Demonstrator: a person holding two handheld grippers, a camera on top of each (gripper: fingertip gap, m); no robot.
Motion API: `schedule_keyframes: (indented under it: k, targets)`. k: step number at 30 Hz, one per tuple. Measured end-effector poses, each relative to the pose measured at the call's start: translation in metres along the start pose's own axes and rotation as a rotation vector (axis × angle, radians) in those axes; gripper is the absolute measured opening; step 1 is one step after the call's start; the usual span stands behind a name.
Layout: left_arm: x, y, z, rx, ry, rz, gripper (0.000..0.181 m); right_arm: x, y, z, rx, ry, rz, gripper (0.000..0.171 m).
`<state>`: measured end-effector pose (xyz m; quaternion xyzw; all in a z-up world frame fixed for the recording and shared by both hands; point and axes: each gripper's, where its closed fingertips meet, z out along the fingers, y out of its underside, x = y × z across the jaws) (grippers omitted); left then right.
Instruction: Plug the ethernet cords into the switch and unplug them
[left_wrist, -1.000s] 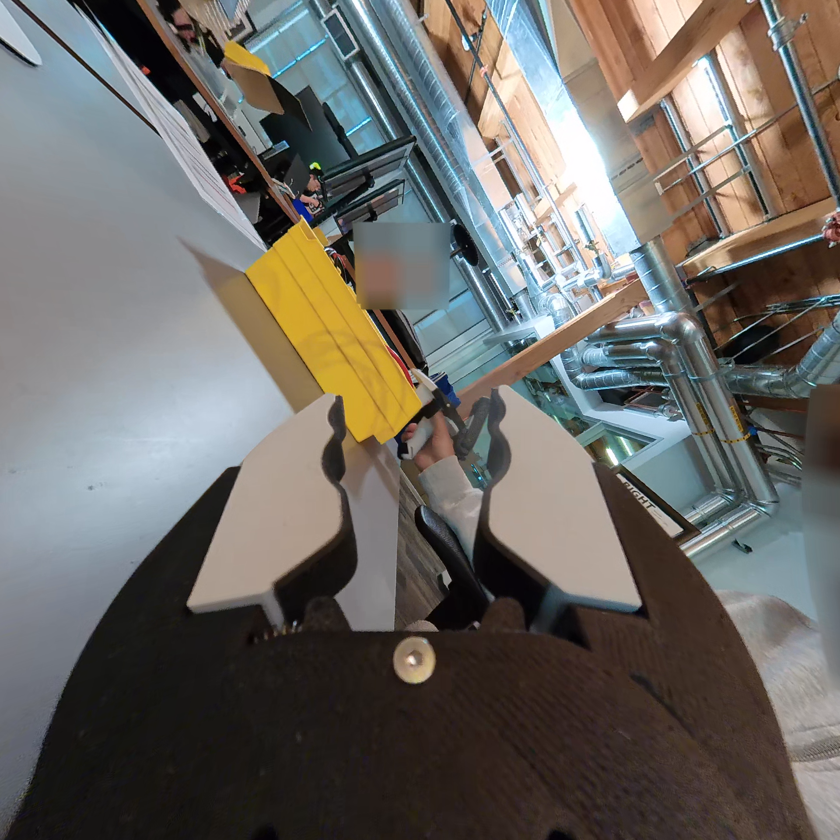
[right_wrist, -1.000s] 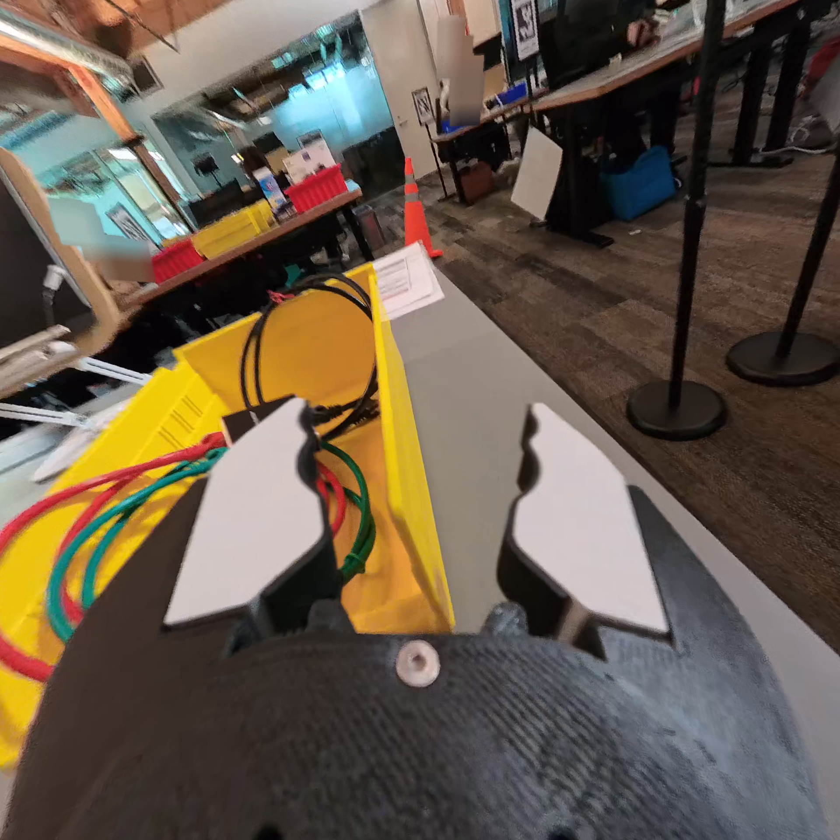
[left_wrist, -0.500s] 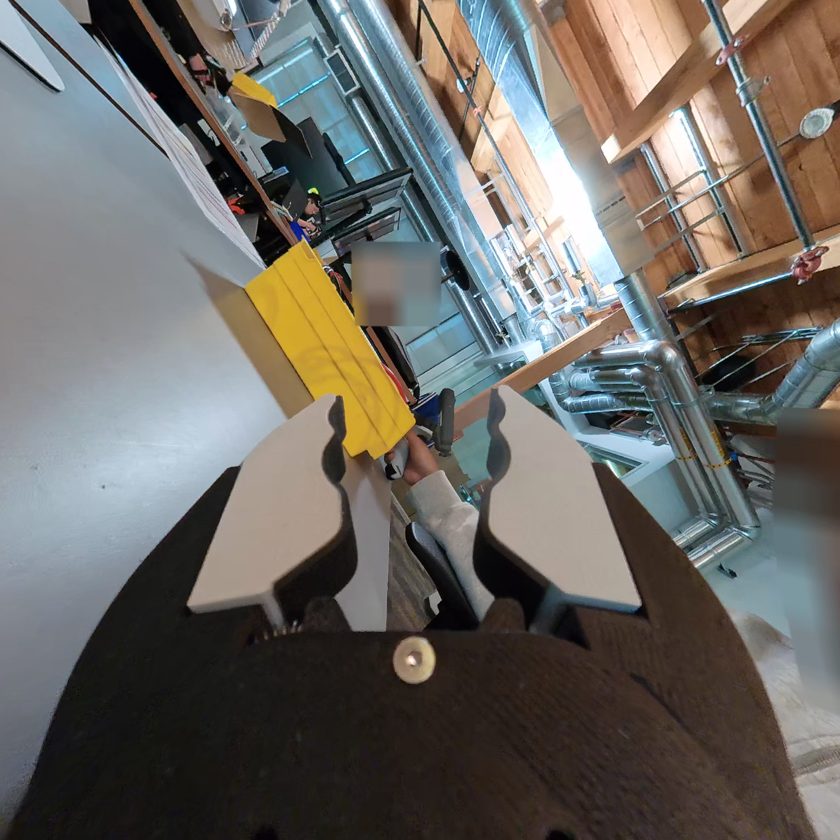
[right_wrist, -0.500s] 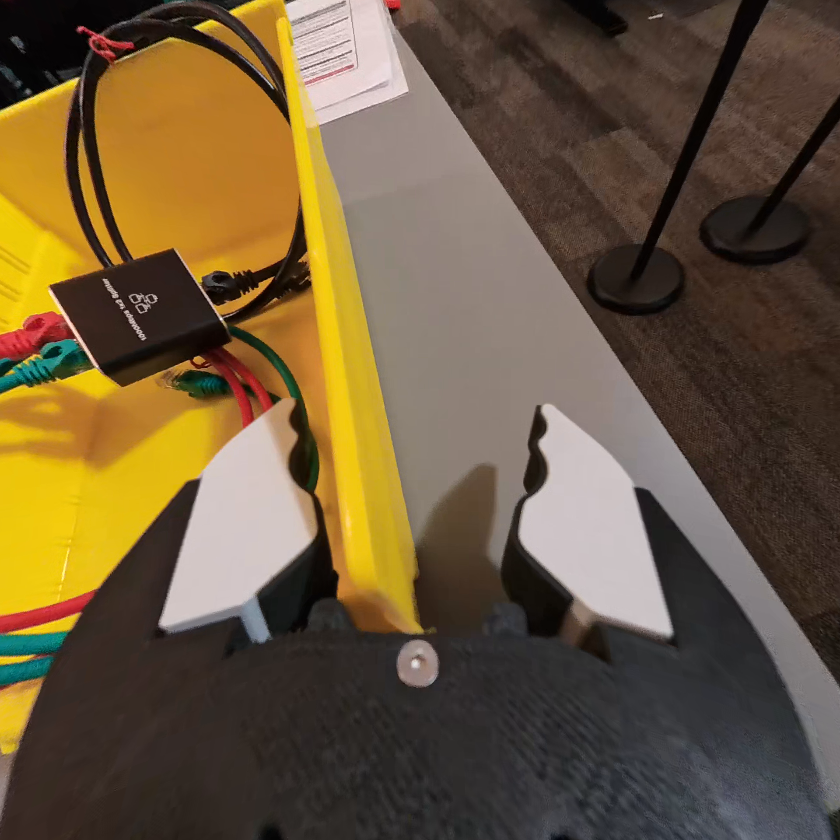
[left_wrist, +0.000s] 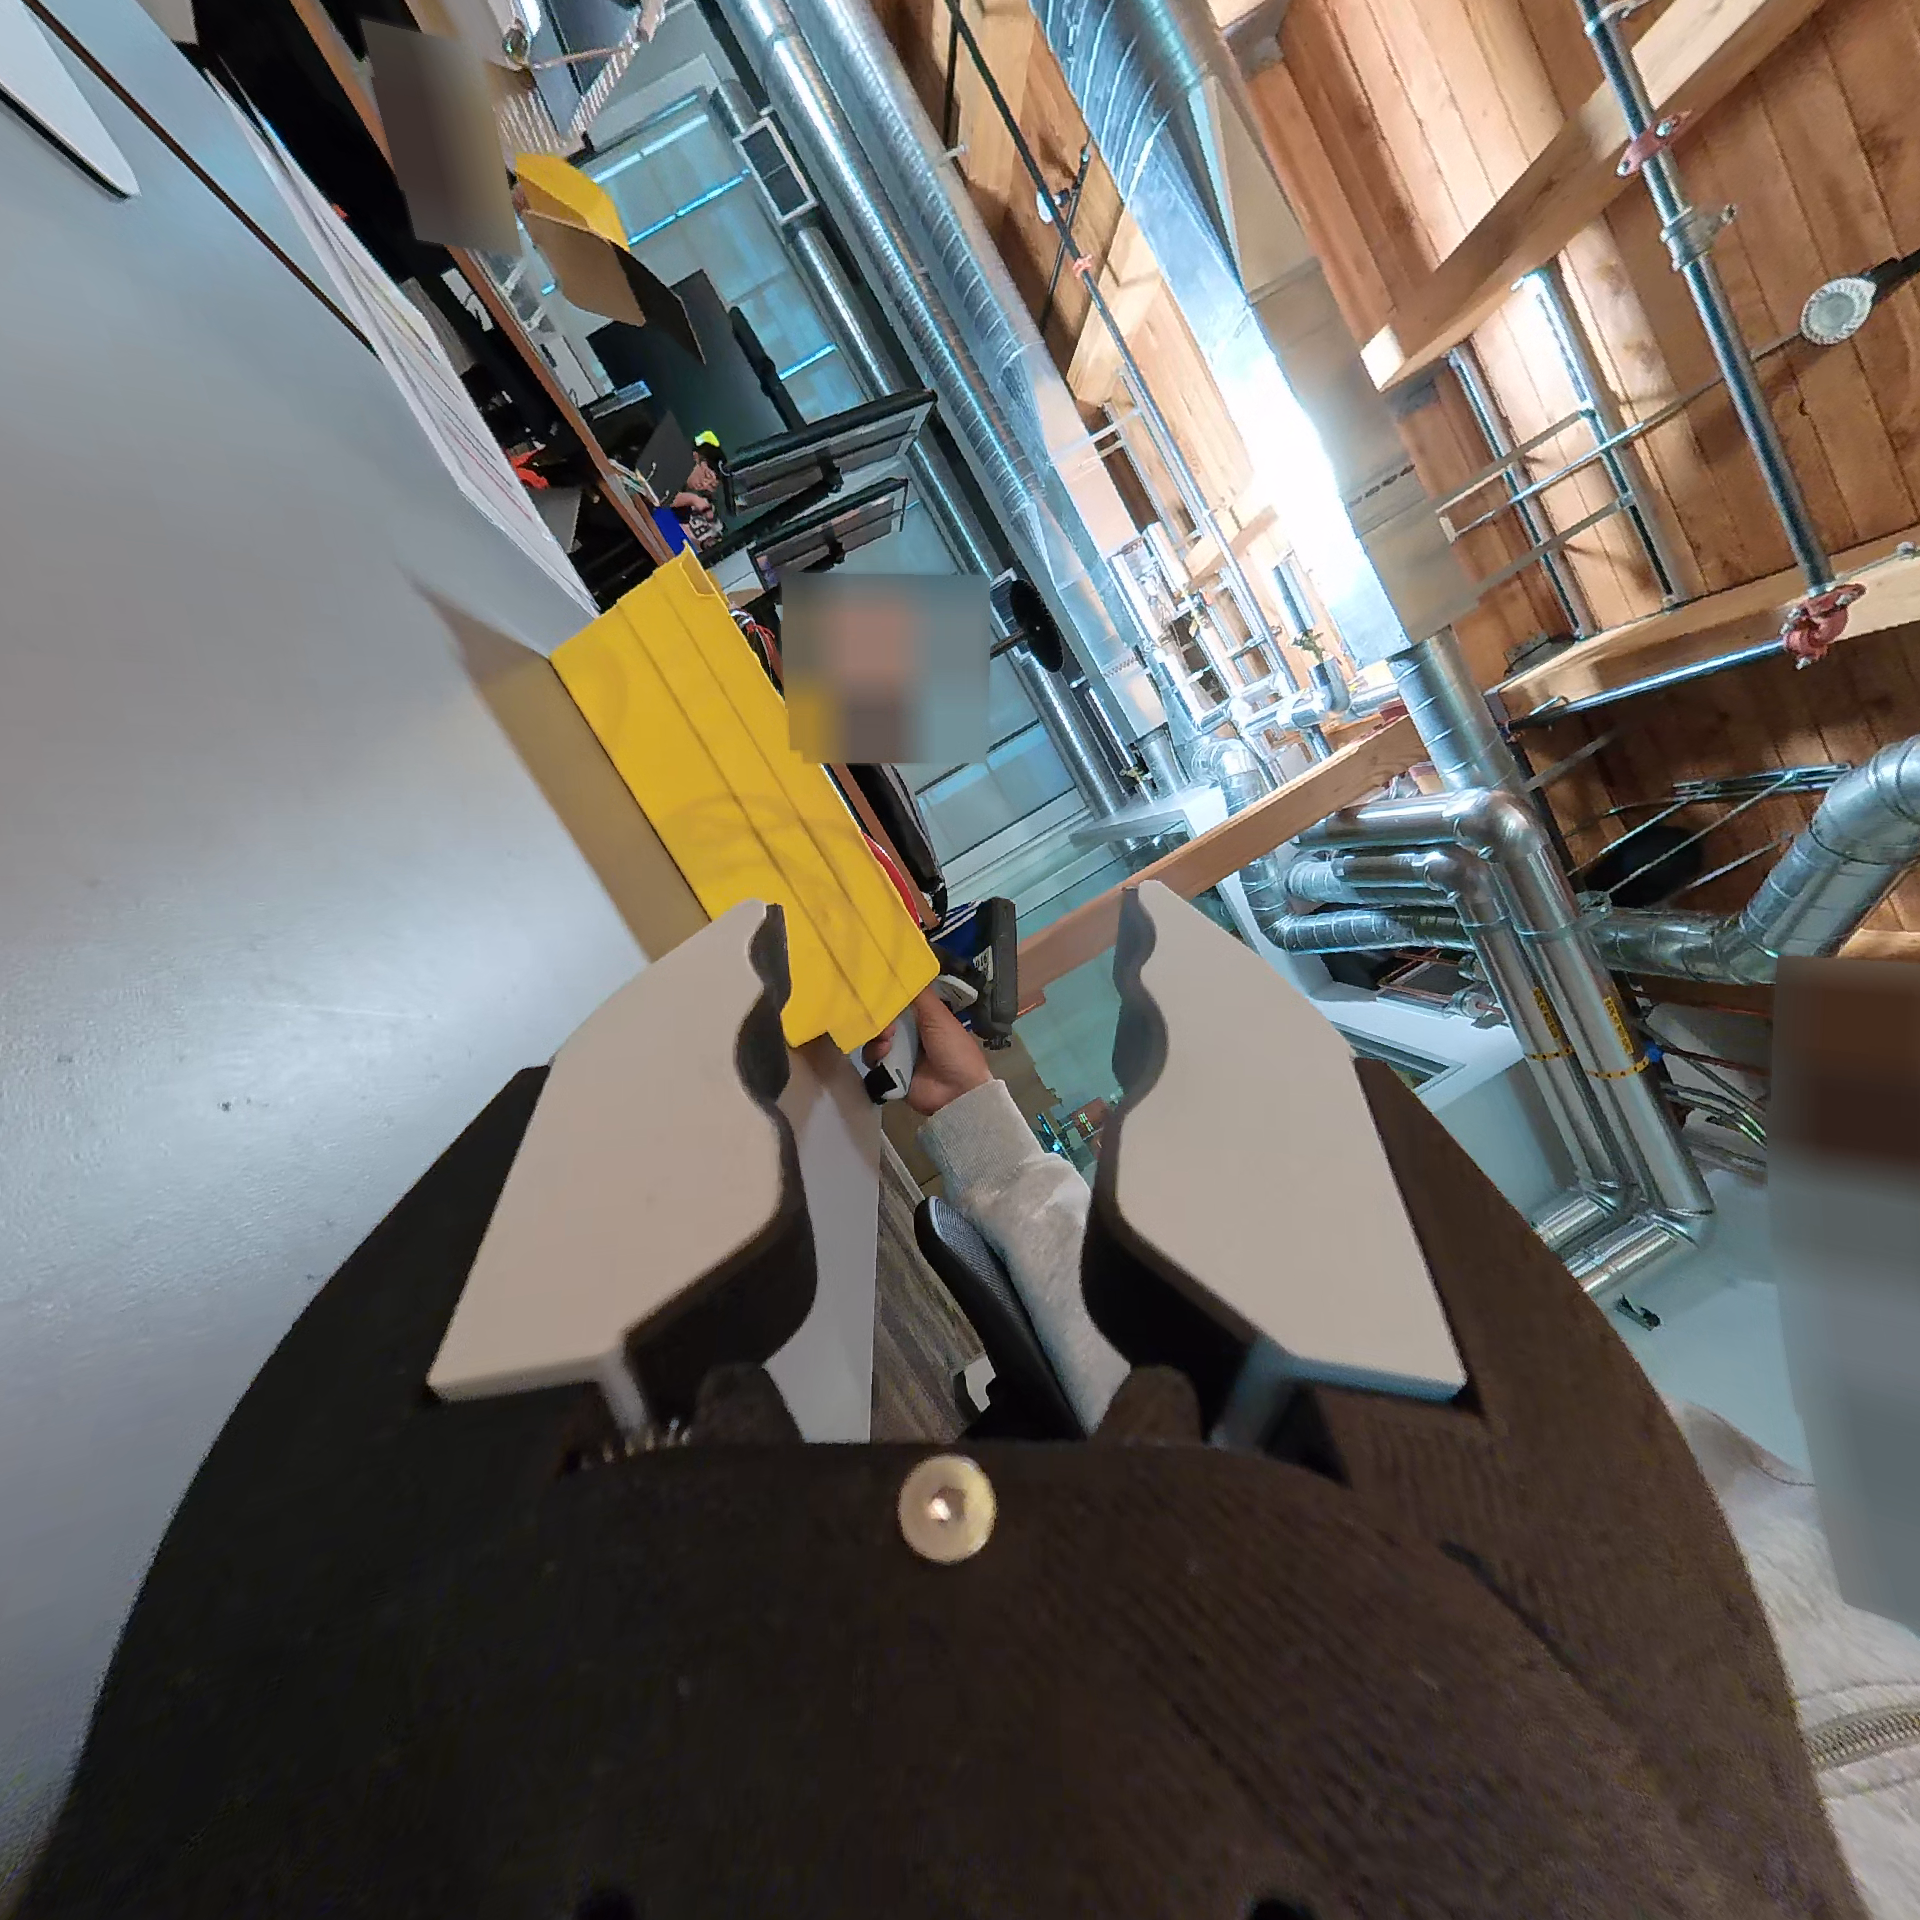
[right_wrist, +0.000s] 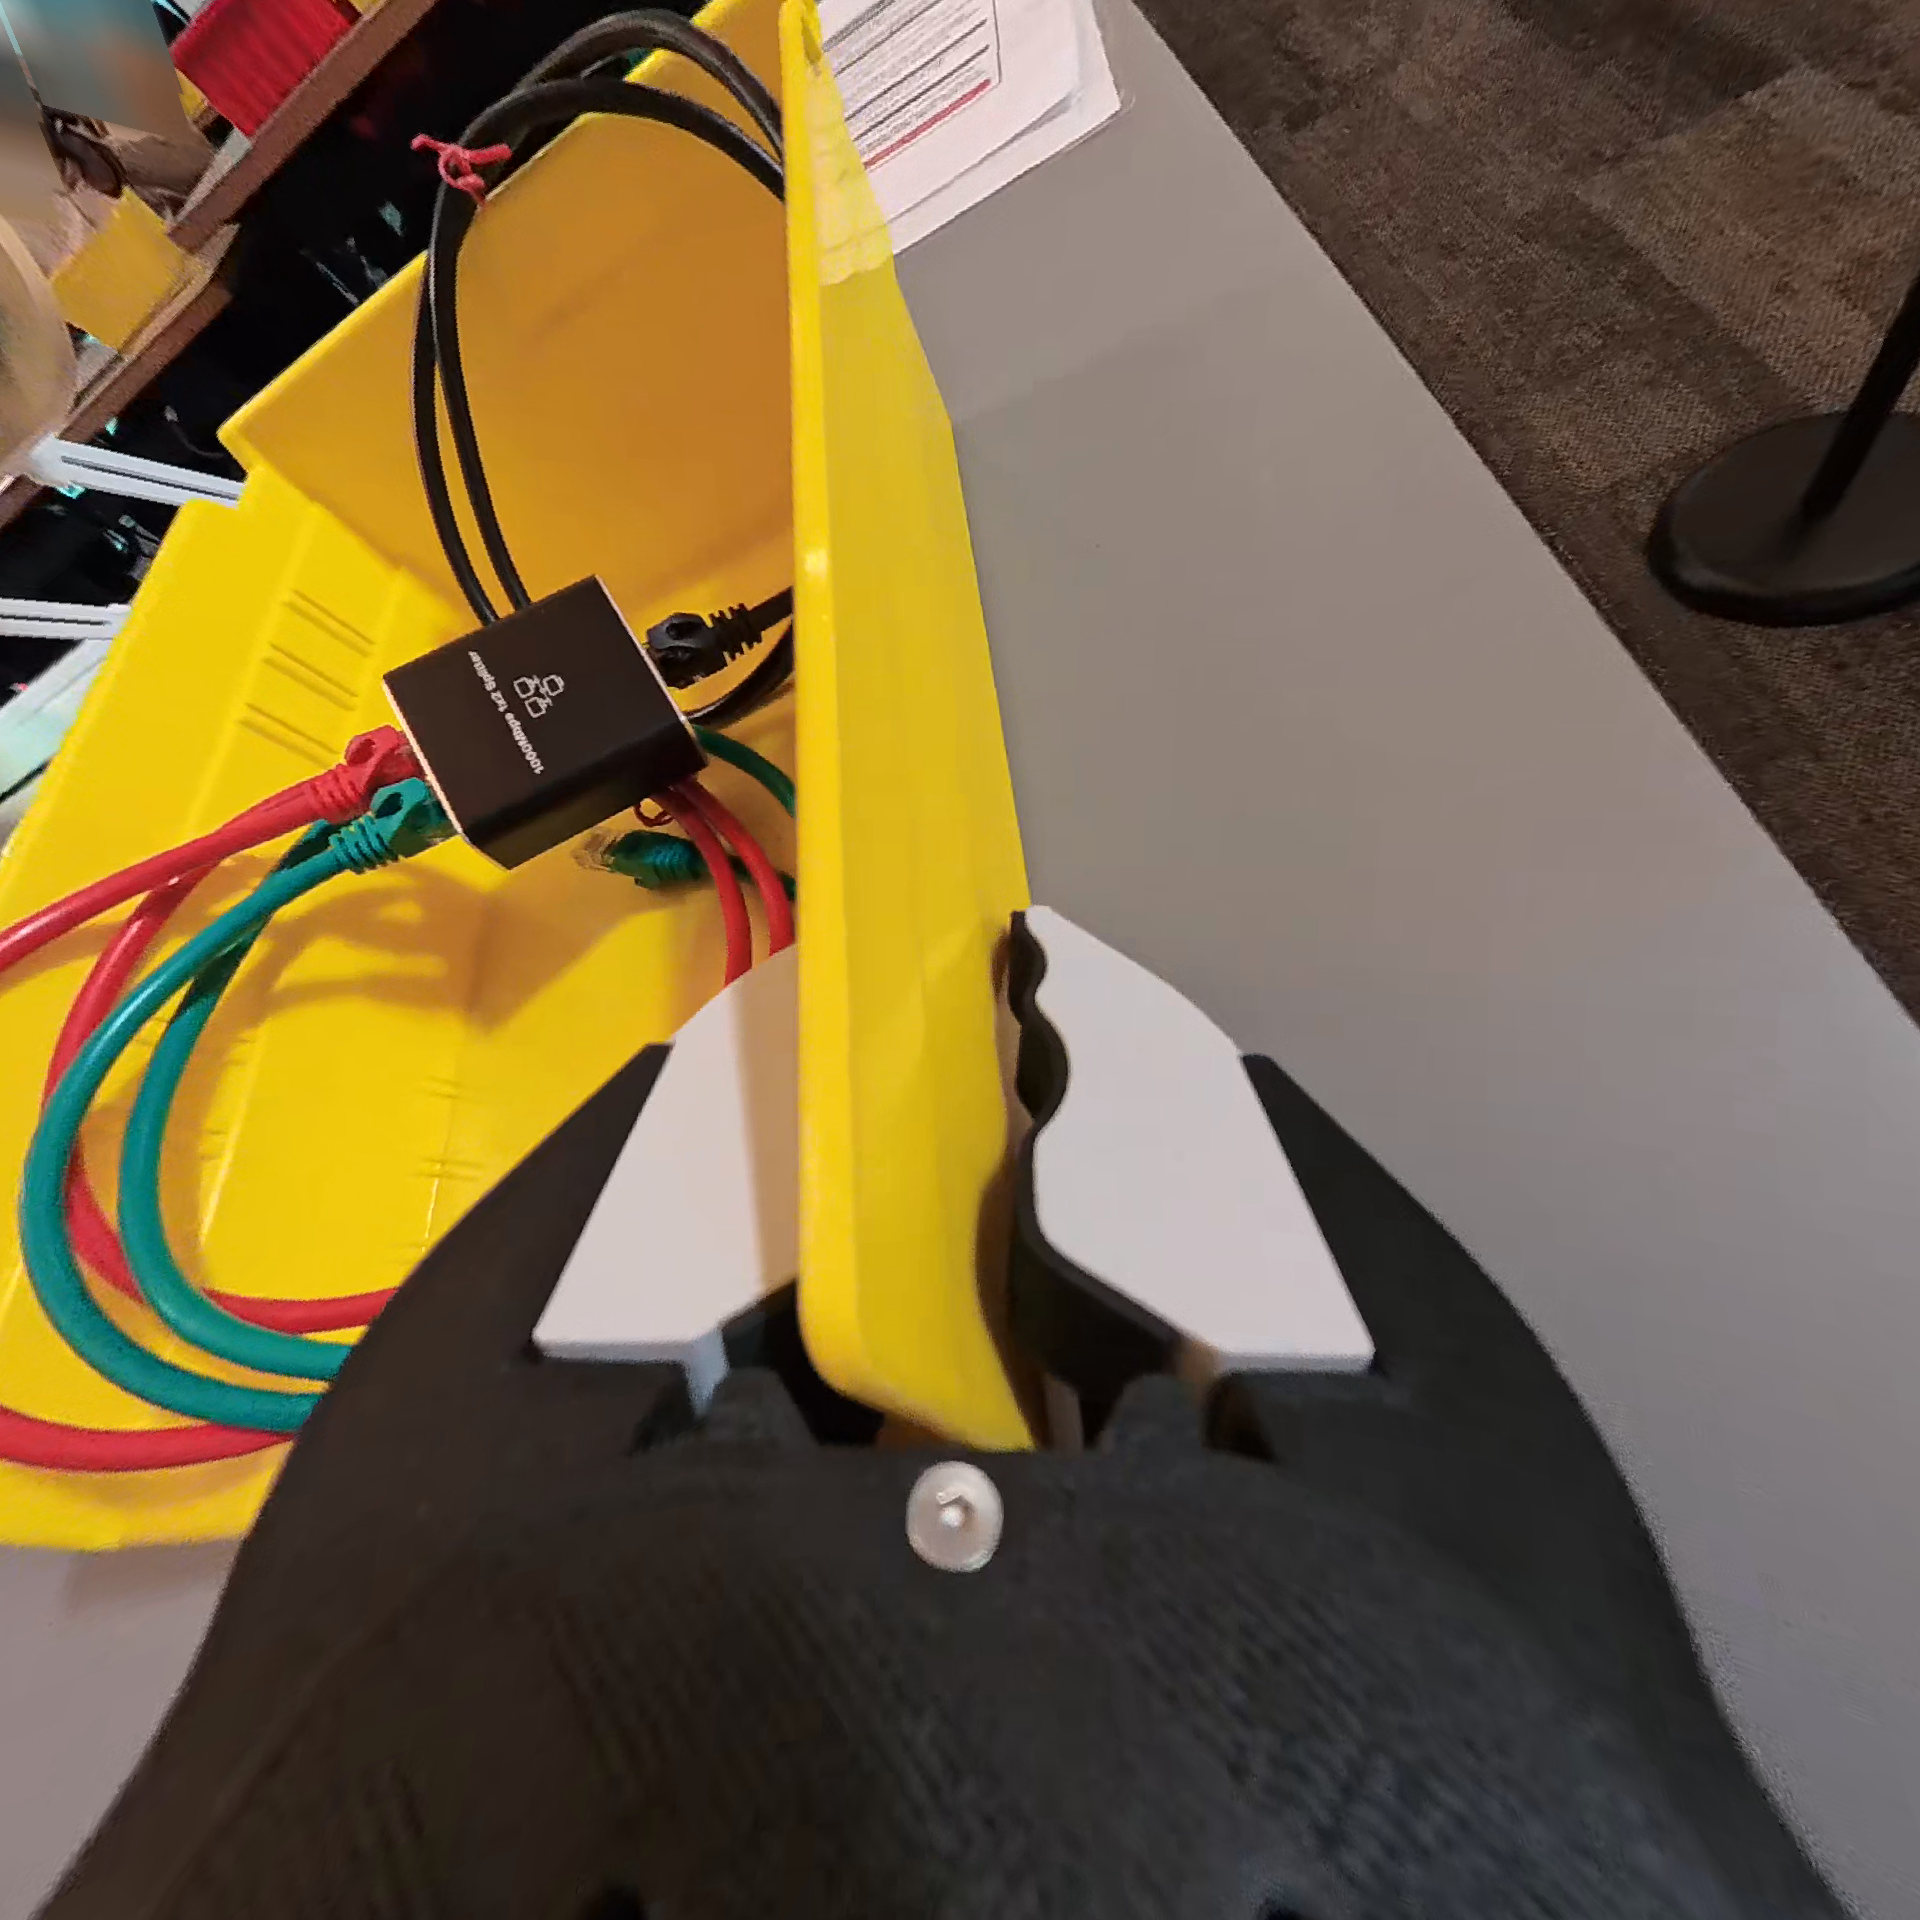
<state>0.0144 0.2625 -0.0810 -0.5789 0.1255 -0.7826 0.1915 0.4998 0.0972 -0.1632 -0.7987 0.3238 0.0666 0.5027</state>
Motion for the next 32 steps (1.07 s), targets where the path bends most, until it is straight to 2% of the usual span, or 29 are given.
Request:
schedule_keyframes:
  k: [6, 32]
  targets:
    - [0.0, 0.001, 0.001, -0.002, 0.001, -0.005, 0.061, 0.002, -0.001, -0.001, 0.007, 0.015, -0.005, 0.014]
    - [-0.001, -0.001, -0.001, 0.018, 0.015, -0.039, 0.061, -0.005, -0.012, -0.008, 0.068, -0.011, 0.055, 0.01]
